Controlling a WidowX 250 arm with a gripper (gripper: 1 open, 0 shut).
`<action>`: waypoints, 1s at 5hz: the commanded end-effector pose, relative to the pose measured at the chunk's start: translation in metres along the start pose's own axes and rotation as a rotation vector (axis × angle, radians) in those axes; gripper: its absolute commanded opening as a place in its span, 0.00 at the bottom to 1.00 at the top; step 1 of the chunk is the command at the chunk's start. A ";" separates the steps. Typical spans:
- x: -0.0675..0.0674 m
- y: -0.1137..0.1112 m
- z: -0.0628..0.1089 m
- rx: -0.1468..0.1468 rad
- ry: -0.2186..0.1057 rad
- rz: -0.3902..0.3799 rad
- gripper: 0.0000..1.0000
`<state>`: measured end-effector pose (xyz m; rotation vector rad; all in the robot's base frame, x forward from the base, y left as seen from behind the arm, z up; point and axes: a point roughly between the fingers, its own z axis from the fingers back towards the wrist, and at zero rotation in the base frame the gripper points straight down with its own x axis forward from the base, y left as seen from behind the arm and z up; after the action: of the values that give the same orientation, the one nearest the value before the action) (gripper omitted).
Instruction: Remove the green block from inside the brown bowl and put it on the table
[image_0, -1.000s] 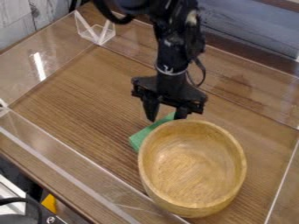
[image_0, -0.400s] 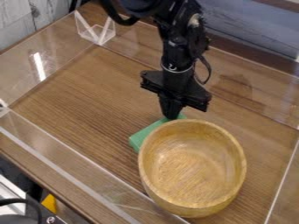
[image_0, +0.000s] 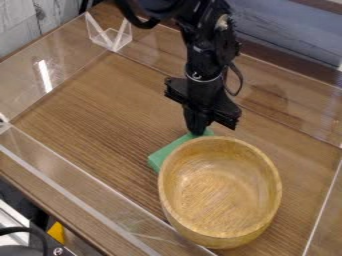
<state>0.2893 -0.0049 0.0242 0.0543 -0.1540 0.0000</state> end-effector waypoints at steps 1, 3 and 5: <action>-0.011 0.006 -0.003 -0.013 0.038 -0.046 1.00; 0.006 0.014 0.009 -0.027 0.027 0.029 1.00; 0.026 0.023 0.010 -0.041 -0.002 0.000 1.00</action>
<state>0.3090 0.0149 0.0335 0.0104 -0.1347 0.0004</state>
